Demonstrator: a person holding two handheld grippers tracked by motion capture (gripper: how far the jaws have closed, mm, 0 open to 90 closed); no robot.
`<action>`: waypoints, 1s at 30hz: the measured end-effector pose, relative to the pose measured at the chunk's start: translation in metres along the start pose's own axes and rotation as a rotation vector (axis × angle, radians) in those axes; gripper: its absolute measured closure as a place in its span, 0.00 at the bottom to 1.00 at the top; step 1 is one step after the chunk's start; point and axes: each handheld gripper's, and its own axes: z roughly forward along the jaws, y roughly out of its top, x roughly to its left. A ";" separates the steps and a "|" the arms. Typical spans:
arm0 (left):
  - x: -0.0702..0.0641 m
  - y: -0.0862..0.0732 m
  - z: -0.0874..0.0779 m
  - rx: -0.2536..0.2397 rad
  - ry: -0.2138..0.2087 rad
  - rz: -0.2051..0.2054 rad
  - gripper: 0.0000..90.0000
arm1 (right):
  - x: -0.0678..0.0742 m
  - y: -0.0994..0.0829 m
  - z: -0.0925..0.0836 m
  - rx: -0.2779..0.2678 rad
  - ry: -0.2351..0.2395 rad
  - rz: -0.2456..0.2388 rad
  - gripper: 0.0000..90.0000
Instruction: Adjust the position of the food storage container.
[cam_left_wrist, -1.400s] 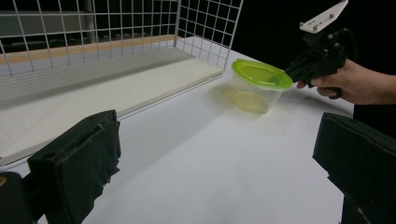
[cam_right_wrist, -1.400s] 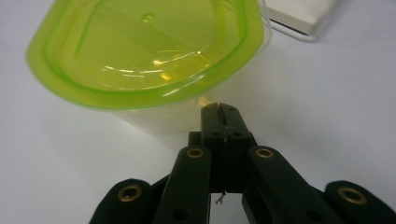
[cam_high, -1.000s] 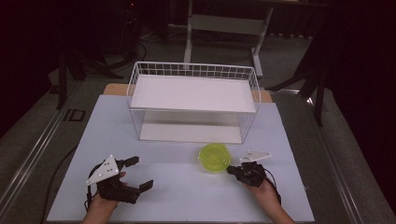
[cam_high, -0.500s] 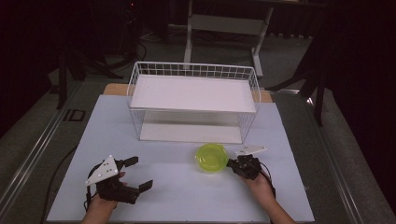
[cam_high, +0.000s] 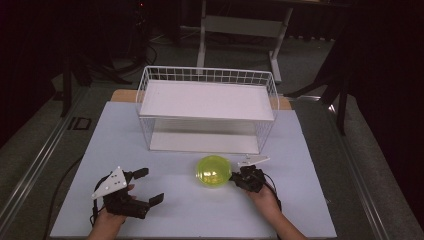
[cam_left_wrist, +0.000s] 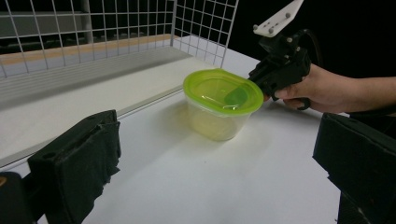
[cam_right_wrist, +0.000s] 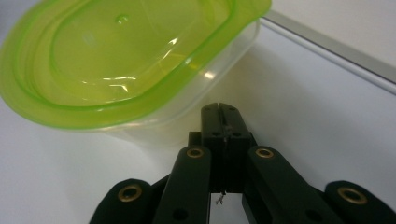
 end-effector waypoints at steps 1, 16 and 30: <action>0.000 0.000 0.000 0.000 0.000 0.000 0.02 | 0.000 0.000 0.000 0.000 0.000 0.000 1.00; 0.001 0.001 -0.001 -0.005 0.000 -0.001 0.02 | 0.015 0.009 0.006 -0.017 0.022 -0.016 1.00; 0.000 0.001 0.000 0.000 -0.006 0.001 0.02 | 0.031 0.019 0.029 0.008 0.064 -0.035 1.00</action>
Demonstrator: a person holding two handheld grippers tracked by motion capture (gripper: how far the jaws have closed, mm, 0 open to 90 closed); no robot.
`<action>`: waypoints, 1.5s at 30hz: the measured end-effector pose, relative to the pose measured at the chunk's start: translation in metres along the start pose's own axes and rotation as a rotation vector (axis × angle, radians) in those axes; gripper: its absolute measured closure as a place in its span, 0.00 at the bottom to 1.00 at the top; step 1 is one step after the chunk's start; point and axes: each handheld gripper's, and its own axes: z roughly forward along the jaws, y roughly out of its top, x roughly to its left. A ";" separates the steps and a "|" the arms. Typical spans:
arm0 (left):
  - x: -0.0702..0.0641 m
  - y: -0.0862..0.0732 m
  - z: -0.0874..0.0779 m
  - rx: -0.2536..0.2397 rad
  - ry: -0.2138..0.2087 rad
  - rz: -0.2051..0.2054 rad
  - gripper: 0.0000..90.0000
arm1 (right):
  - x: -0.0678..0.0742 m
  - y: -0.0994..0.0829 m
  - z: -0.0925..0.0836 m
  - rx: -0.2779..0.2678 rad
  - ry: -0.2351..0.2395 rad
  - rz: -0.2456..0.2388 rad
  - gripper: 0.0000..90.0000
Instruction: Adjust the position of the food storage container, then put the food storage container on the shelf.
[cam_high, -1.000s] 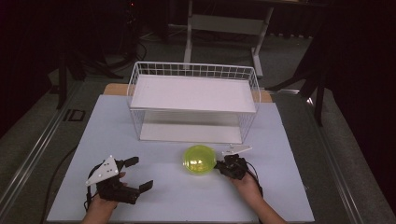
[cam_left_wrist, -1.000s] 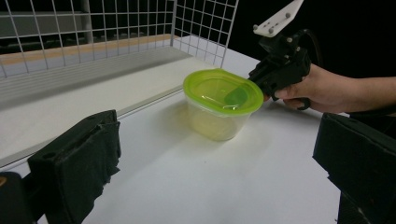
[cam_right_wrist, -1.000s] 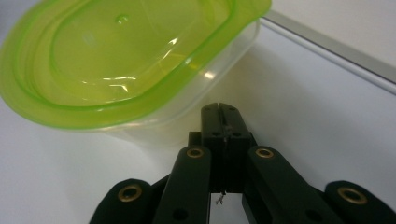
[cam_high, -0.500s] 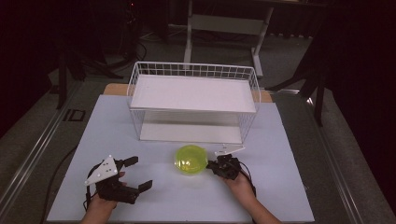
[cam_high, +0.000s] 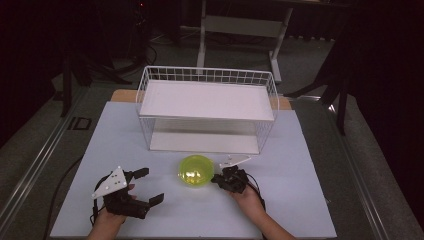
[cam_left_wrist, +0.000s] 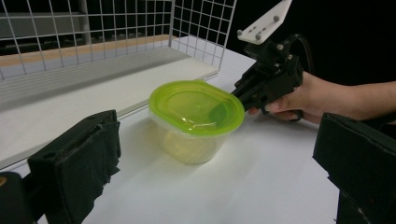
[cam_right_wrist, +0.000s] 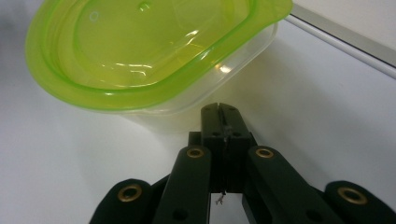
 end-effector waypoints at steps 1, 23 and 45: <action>0.000 0.000 0.000 0.001 0.000 0.001 0.02 | 0.002 0.002 0.004 -0.004 0.002 -0.005 1.00; 0.000 0.000 0.003 0.008 -0.006 0.005 0.02 | 0.009 -0.004 -0.033 -0.081 -0.066 -0.090 0.68; -0.010 0.034 0.017 0.104 -0.061 0.047 0.02 | 0.046 0.026 -0.088 -0.323 -0.038 -0.265 0.25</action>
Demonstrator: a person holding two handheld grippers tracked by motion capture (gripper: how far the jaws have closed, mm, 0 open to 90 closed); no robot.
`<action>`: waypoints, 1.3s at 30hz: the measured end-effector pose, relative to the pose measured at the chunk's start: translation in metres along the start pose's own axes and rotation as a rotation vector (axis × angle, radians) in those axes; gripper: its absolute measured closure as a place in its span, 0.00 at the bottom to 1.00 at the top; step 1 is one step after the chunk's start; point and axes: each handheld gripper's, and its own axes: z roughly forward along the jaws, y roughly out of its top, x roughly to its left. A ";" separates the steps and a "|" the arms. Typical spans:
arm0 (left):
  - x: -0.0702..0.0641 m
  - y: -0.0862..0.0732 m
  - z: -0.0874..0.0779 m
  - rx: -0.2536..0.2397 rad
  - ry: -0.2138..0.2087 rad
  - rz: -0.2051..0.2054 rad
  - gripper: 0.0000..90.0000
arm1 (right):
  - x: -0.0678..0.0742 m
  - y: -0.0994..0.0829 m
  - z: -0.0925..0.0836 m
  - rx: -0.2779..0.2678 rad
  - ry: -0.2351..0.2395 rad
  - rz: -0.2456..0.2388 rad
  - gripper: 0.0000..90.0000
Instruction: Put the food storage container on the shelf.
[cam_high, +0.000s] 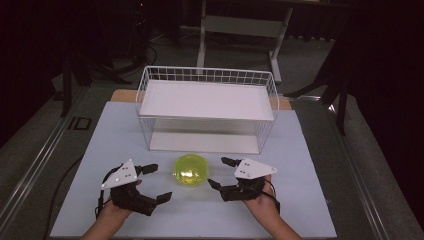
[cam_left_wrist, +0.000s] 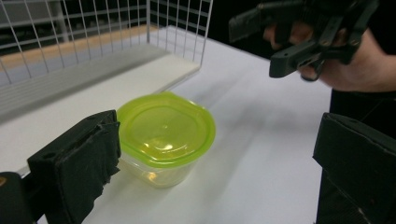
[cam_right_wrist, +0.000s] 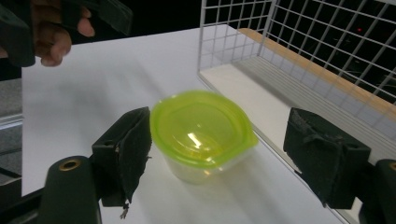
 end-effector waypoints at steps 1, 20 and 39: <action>0.000 0.001 0.002 0.003 -0.002 -0.009 0.02 | 0.000 0.002 0.002 0.011 -0.003 0.004 0.23; 0.023 0.027 0.029 0.003 0.040 -0.139 0.02 | -0.023 0.013 0.034 0.065 -0.037 0.155 0.13; 0.062 -0.015 0.057 0.148 0.100 -0.369 0.25 | -0.031 -0.018 0.064 0.135 -0.043 0.327 0.31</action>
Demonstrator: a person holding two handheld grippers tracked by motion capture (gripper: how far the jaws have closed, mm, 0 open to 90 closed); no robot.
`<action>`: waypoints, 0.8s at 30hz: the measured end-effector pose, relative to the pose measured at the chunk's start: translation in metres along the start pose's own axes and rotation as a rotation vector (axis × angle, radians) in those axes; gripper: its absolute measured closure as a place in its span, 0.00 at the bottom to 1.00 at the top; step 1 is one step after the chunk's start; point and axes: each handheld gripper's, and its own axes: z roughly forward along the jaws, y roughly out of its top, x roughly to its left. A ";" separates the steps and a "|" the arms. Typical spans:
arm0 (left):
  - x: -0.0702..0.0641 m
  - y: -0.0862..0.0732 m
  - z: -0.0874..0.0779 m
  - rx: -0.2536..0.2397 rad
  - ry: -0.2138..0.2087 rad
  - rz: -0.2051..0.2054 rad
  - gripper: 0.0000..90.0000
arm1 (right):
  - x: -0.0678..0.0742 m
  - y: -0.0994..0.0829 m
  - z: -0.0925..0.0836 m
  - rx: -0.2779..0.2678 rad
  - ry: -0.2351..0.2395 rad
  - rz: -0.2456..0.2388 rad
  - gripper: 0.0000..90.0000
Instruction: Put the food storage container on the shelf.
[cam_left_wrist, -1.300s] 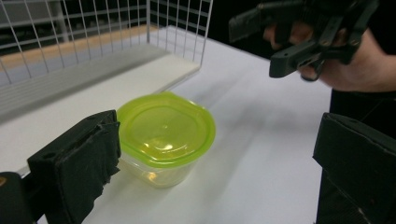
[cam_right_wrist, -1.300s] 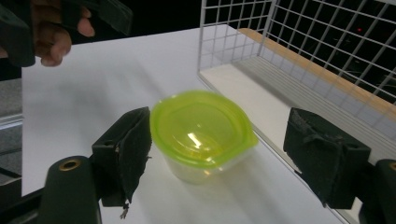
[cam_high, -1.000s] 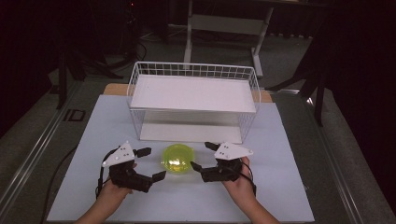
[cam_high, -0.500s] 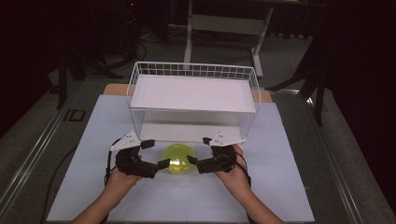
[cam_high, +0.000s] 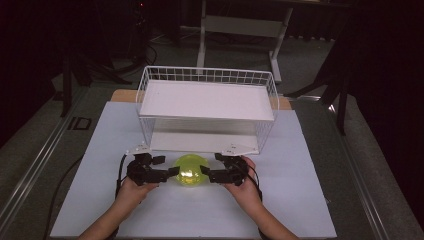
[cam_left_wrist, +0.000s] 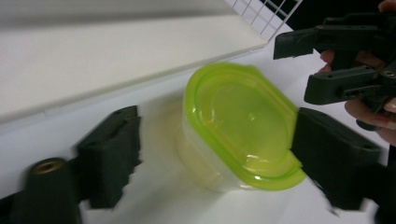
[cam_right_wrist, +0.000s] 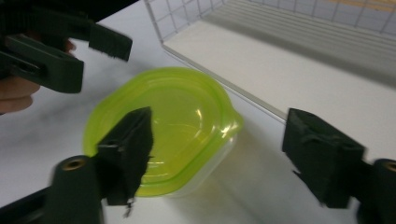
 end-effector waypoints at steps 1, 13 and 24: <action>0.000 0.000 0.000 0.000 0.000 0.000 0.27 | 0.000 0.000 0.000 0.000 0.000 0.000 0.31; 0.000 -0.004 0.009 0.076 -0.040 -0.037 0.68 | -0.002 -0.008 0.011 0.065 -0.017 0.039 0.49; -0.012 -0.007 0.004 0.092 -0.039 -0.022 0.74 | 0.004 -0.007 0.004 0.096 0.037 0.051 0.73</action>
